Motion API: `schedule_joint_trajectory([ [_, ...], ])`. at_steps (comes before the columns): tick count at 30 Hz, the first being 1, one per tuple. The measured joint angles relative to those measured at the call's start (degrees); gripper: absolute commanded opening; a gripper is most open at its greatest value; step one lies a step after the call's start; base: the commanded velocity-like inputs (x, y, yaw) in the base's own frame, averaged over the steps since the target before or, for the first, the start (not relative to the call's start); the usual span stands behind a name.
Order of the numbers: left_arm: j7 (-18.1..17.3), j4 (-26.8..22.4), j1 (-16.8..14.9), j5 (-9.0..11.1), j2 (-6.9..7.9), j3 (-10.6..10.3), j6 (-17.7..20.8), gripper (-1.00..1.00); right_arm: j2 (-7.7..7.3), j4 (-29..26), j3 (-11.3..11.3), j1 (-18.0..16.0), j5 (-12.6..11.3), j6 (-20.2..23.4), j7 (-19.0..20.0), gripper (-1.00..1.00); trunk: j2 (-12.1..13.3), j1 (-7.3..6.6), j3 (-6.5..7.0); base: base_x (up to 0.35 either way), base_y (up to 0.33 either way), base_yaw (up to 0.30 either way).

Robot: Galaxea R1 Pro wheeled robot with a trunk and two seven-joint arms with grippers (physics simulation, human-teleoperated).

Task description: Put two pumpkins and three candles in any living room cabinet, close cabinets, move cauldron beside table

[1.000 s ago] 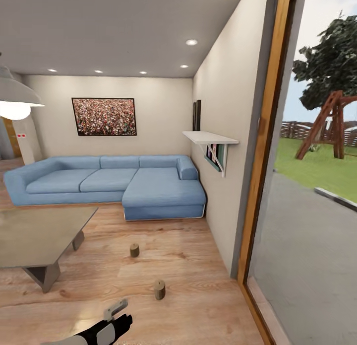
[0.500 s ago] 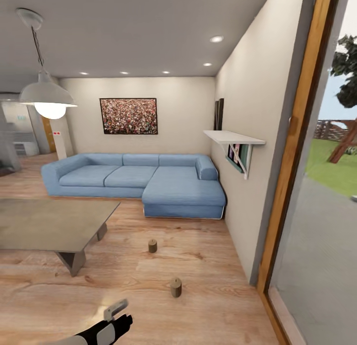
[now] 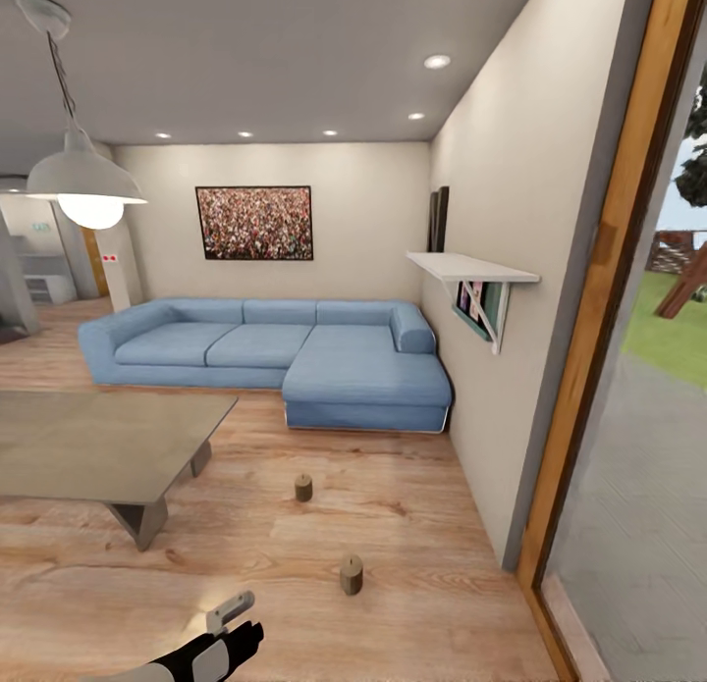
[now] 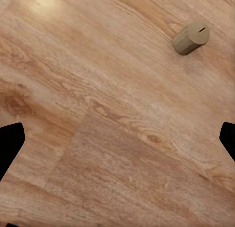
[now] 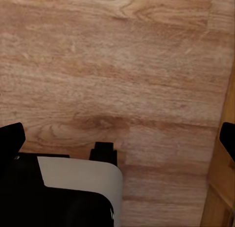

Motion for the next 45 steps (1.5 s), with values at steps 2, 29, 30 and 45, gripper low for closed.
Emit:
schedule_joint_trajectory([
  [2,0.00,0.00,0.00,0.00,-0.06,0.00,-0.01,1.00,-0.05,0.01,-0.13,0.00,-0.05,-0.05,-0.03,1.00,0.00,0.00,-0.06,0.001,0.000,0.000],
  [29,0.00,0.08,0.00,0.00,-1.07,0.00,-0.07,1.00,-0.07,0.22,-0.13,0.00,-0.20,-3.50,-0.09,1.00,0.00,0.00,-0.09,0.014,0.092,0.000],
  [30,0.00,0.08,0.00,0.00,-1.07,0.00,-0.07,1.00,-0.08,0.21,-0.14,0.00,-0.21,-3.50,-0.10,1.00,0.00,0.00,-0.09,0.000,0.000,0.000],
  [45,0.00,-0.01,0.35,-0.07,-1.49,-0.04,-0.13,1.00,0.00,0.06,-0.14,0.00,-0.23,-3.50,-0.11,1.00,0.00,0.00,-0.11,0.000,0.000,0.012],
])
